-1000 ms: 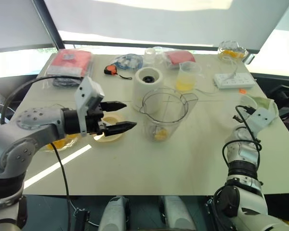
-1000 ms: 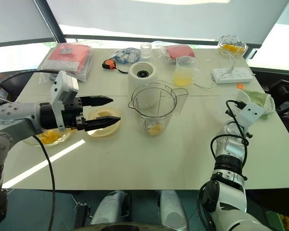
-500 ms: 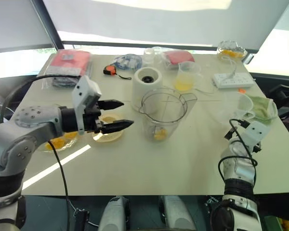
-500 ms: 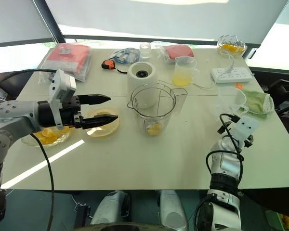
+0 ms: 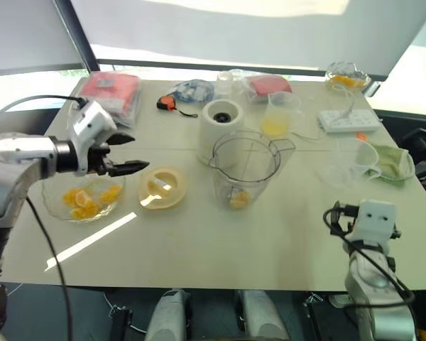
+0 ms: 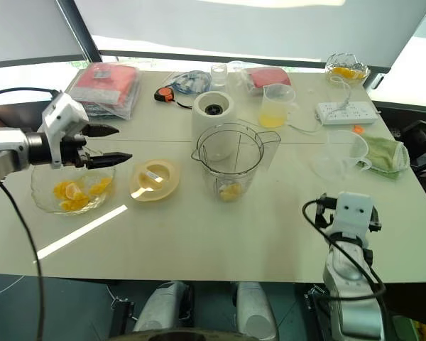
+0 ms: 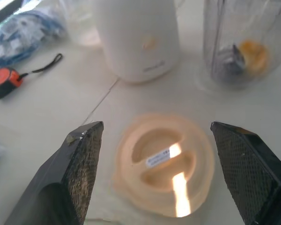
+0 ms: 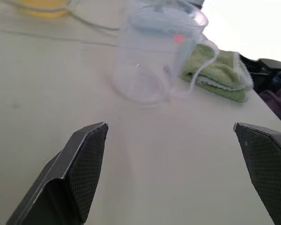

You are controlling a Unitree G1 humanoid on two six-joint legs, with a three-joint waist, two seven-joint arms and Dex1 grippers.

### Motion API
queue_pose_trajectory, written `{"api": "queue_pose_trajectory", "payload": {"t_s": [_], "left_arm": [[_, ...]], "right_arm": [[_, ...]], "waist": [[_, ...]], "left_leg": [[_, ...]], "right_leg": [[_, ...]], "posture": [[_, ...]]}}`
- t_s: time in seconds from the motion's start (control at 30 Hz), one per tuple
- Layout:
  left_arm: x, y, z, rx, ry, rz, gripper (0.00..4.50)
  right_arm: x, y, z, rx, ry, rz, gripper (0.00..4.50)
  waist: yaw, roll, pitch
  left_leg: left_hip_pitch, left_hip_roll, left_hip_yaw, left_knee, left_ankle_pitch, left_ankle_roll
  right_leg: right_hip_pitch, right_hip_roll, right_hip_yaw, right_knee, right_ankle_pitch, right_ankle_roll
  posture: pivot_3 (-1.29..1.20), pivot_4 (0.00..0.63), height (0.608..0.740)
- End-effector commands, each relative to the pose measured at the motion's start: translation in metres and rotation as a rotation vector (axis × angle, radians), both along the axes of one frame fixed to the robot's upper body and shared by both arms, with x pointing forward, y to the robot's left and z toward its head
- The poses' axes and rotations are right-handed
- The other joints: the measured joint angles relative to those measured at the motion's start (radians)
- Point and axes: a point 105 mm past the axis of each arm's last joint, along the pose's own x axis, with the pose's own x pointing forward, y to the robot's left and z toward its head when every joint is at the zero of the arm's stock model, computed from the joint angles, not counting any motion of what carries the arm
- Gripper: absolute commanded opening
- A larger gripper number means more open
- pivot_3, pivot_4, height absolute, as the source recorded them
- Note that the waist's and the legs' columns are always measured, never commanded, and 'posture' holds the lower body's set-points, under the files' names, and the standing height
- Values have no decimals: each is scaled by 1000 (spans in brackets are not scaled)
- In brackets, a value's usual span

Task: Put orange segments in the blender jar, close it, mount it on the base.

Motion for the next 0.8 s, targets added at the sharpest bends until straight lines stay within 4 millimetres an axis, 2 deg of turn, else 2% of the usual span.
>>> {"api": "queue_pose_trajectory", "payload": {"t_s": [0.03,0.2,0.33,0.5,0.67,0.8], "left_arm": [[16,0,-11,139,-27,-133,3834],[44,-4,-24,294,-37,-251,3834],[57,-15,-31,421,-37,-366,3834],[72,-36,-41,595,-86,-442,3834],[75,-37,-55,734,-94,-473,3834],[73,-38,-66,785,-51,-501,3834]], "right_arm": [[-3,19,17,1,-82,205,4470],[-3,13,9,86,-77,363,4470],[-3,16,18,222,-74,547,4470],[-21,24,33,420,7,701,4470],[-33,33,42,521,33,745,4470],[-33,23,47,435,66,700,4470]], "waist": [[5,-2,0],[16,-7,-1],[21,-7,-1],[24,-8,-1],[17,-9,-1],[21,-9,-1]], "left_leg": [[0,0,0,1,0,0],[0,0,5,5,0,0],[-3,-1,4,5,-1,2],[-4,-1,3,5,-3,5],[-4,0,1,4,-3,5],[-4,0,1,5,-3,5]], "right_leg": [[0,0,0,0,0,0],[1,0,1,-1,1,-2],[0,0,2,-2,1,0],[0,1,1,-2,2,3],[0,1,1,-1,2,4],[0,1,1,-1,2,4]], "posture": [[0,150,740],[0,150,740],[0,150,740],[0,150,740],[0,150,740],[0,150,740]]}}
